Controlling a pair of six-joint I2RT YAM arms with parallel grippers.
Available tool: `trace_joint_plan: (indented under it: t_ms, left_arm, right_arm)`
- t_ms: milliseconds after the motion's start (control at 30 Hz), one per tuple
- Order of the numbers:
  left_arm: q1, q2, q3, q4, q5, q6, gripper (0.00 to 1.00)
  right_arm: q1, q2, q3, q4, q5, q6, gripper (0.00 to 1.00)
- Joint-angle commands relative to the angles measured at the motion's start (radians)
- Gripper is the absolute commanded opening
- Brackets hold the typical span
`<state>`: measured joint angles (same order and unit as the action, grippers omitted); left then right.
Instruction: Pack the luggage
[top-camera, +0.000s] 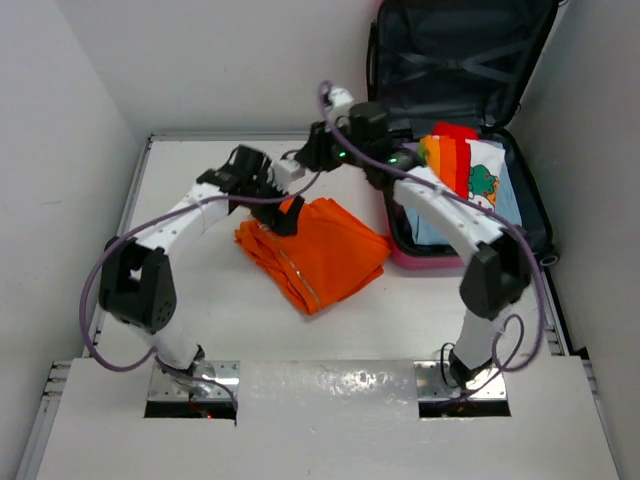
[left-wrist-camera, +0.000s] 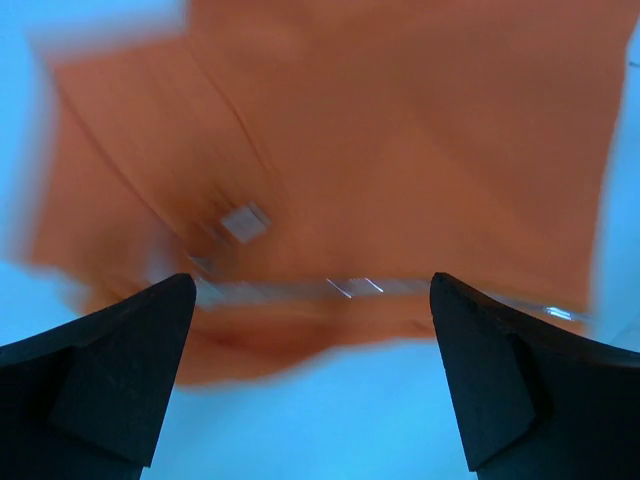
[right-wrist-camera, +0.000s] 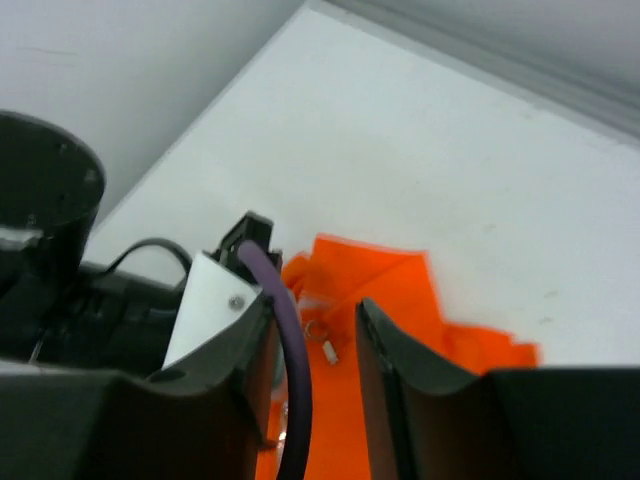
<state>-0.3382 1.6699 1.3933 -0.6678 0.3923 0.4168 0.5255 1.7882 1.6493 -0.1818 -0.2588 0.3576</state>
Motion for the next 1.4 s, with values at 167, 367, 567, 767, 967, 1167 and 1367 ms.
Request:
trace_joint_plan:
  t_ms: [167, 367, 567, 767, 967, 1167, 1367]
  left_arm:
    - [0.107, -0.202, -0.380, 0.174, -0.008, -0.900, 0.81]
    - [0.038, -0.099, -0.263, 0.154, -0.130, -0.585, 0.85]
    - [0.038, 0.068, -0.128, 0.171, -0.248, -0.307, 0.86]
    - [0.036, 0.137, -0.066, 0.336, -0.496, -0.038, 0.87]
    - [-0.030, 0.099, -0.165, 0.598, -0.631, 0.337, 0.87]
    - [-0.146, 0.077, -0.241, 0.747, -0.744, 0.648, 0.87]
    - [-0.171, 0.060, -0.232, 0.714, -0.747, 0.617, 0.87]
  right_arm:
    - [-0.033, 0.194, -0.172, -0.187, 0.261, 0.000, 0.20]
    - [-0.004, 0.122, -0.068, -0.083, -0.001, -0.047, 0.35]
    - [0.033, 0.062, 0.058, -0.276, -0.175, -0.094, 0.67]
    - [0.028, -0.018, 0.076, -0.430, -0.254, -0.098, 0.98]
    - [0.027, -0.053, 0.061, -0.413, -0.082, -0.057, 0.99]
    - [0.050, 0.043, 0.132, -0.429, 0.085, -0.020, 0.99]
    - [0.054, 0.085, 0.159, -0.415, 0.250, -0.022, 0.98]
